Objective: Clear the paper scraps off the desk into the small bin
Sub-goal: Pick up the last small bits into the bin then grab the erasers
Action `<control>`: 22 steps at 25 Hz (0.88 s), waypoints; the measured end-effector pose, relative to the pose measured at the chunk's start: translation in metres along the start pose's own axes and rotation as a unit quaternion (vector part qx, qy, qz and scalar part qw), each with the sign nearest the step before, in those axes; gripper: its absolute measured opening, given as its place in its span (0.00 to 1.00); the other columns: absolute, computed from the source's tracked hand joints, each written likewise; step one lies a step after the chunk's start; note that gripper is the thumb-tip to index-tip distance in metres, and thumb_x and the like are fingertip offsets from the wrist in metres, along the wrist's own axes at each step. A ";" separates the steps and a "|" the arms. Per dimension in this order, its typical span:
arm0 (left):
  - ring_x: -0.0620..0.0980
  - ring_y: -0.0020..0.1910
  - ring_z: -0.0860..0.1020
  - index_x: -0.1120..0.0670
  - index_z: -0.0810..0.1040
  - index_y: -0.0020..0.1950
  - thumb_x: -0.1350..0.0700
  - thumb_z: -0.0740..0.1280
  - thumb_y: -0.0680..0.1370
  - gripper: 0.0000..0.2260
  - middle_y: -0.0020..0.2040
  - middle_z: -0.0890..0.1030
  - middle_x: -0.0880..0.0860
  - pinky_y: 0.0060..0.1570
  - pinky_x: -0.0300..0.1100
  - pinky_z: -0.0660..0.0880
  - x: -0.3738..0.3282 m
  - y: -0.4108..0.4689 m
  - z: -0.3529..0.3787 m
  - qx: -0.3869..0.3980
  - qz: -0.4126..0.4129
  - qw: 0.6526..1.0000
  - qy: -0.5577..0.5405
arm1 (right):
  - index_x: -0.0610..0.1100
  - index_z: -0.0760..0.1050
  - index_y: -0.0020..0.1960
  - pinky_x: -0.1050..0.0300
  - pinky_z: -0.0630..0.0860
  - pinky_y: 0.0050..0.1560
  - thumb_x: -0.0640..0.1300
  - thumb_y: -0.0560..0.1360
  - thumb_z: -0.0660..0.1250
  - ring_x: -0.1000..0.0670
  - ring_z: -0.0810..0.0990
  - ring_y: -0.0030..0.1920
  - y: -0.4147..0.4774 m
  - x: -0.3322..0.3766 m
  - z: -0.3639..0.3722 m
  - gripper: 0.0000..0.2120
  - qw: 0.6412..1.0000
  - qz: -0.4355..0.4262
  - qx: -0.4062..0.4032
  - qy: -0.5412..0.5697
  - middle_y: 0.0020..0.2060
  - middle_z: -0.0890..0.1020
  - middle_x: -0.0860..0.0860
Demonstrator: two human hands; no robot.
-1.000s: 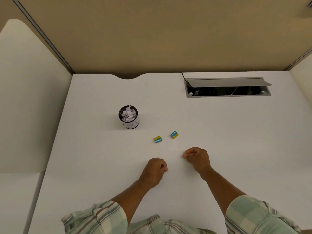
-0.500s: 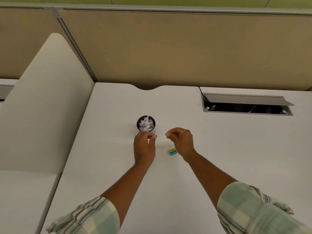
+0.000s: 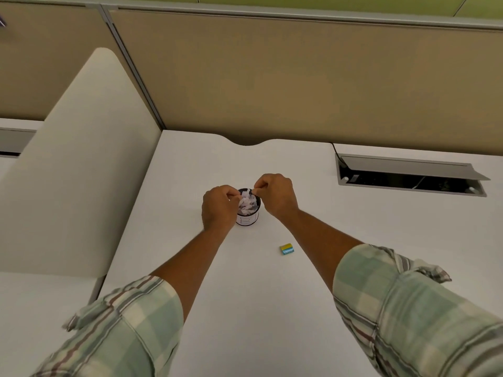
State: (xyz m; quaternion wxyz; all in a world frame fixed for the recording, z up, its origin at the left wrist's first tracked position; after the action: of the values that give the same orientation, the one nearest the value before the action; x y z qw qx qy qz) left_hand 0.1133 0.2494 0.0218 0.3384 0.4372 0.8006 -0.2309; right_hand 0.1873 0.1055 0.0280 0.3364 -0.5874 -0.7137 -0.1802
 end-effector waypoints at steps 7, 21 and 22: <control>0.48 0.43 0.83 0.55 0.85 0.47 0.59 0.71 0.76 0.03 0.44 0.86 0.50 0.40 0.35 0.78 -0.010 -0.002 -0.002 -0.024 0.009 1.000 -0.013 | 0.46 0.82 0.41 0.69 0.70 0.36 0.41 0.74 0.74 0.58 0.77 0.33 -0.003 -0.005 -0.004 0.03 1.000 -0.022 0.010 0.009 0.32 0.79 0.60; 0.45 0.43 0.78 0.56 0.84 0.52 0.55 0.71 0.77 0.06 0.48 0.83 0.52 0.46 0.35 0.73 0.001 -0.079 0.095 0.201 0.094 0.974 0.039 | 0.46 0.84 0.48 0.53 0.80 0.52 0.46 0.77 0.70 0.49 0.83 0.48 -0.049 -0.118 -0.044 0.05 0.990 0.144 -0.009 -0.003 0.45 0.86 0.51; 0.47 0.45 0.79 0.56 0.84 0.53 0.56 0.71 0.77 0.07 0.49 0.83 0.53 0.47 0.35 0.72 0.005 -0.079 0.100 0.210 0.080 0.973 0.046 | 0.46 0.83 0.47 0.51 0.81 0.53 0.46 0.77 0.70 0.49 0.83 0.48 -0.055 -0.130 -0.049 0.05 0.986 0.165 -0.013 -0.009 0.45 0.86 0.50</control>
State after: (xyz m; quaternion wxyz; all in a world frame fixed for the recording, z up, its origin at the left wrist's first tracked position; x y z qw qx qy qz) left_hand 0.0773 0.1453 -0.0426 0.2190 0.5715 0.7115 -0.3452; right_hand 0.1586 -0.0328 -0.0198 0.3474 -0.7030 -0.6077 -0.1258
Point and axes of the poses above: each hand's wrist, its own y-axis towards the middle knuckle, its own z-axis out of the palm, x = y × z, the point moved 2 cm from there along y, towards the middle knuckle
